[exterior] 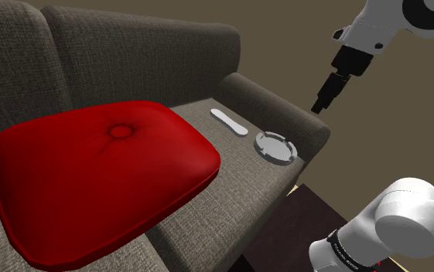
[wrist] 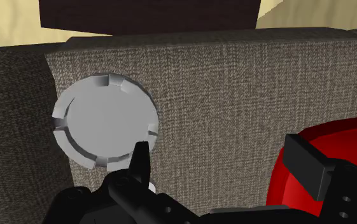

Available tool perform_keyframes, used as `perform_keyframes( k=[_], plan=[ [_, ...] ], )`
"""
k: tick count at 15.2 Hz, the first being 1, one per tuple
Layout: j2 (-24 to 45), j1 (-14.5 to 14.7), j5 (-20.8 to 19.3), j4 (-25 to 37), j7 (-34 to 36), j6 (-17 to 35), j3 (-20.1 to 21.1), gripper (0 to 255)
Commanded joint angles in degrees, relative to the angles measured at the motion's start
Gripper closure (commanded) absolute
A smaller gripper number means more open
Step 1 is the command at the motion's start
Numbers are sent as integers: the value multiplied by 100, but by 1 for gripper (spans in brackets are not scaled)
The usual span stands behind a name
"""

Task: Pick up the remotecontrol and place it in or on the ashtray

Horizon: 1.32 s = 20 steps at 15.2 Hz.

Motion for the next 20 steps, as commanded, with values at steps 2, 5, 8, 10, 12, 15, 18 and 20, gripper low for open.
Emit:
perform_keyframes(
  k=[2,5,8,10,12,15,18,20],
  plan=[
    [153,-8,-14,-27,-7,182,11,0],
    [644,-36,-58,-59,-22,715,43,0],
    [1180,-66,-107,-20,-28,1221,73,0],
    [1558,-87,-143,45,-25,1539,91,0],
    [1949,-107,-183,143,-17,1840,106,0],
    [2556,-137,-252,347,5,2252,125,0],
    [3180,-164,-330,620,37,2612,138,0],
    [3602,-181,-388,839,64,2821,143,0]
  ],
)
